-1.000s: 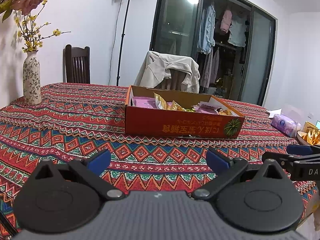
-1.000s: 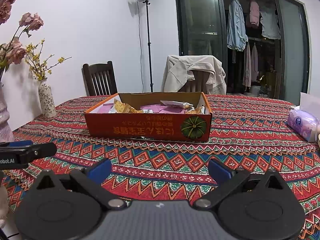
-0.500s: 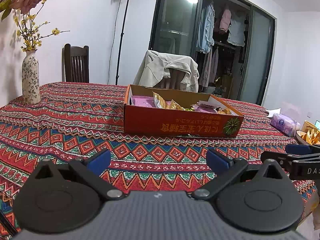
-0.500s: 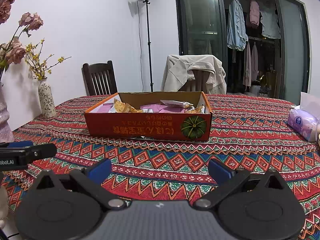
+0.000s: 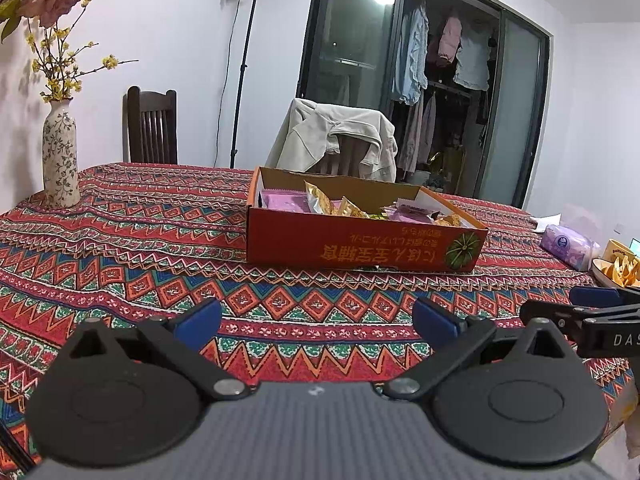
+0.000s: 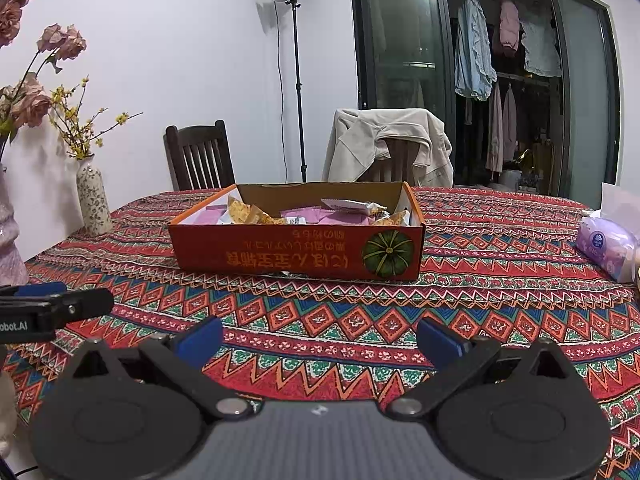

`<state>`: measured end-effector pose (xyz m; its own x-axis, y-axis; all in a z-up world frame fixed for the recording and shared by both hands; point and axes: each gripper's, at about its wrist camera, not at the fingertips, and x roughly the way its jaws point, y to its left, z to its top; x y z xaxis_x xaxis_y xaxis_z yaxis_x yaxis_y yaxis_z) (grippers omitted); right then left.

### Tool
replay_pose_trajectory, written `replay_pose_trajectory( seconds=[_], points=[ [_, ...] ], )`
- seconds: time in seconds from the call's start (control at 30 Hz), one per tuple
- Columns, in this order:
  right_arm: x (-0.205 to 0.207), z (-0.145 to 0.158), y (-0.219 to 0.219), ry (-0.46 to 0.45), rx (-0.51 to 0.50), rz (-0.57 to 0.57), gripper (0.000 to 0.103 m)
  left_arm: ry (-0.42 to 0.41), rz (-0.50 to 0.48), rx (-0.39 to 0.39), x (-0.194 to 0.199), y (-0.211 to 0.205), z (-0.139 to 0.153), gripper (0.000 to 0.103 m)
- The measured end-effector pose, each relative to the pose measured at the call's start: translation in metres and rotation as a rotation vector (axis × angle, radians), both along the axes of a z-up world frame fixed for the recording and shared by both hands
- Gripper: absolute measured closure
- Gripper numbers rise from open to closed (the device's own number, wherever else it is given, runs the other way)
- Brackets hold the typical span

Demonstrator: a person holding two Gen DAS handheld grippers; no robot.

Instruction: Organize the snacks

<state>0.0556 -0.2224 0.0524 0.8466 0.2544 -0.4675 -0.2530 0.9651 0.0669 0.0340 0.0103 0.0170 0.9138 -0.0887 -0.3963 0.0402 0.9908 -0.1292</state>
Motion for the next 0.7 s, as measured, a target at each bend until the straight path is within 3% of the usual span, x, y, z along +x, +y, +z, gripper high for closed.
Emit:
replay_pose_trajectory(
  seconds=[0.7],
  points=[
    [0.0010, -0.0042, 0.0008, 0.007, 0.001, 0.001, 0.000, -0.016, -0.018, -0.002, -0.0016, 0.0004, 0.0004, 0.000]
  ],
)
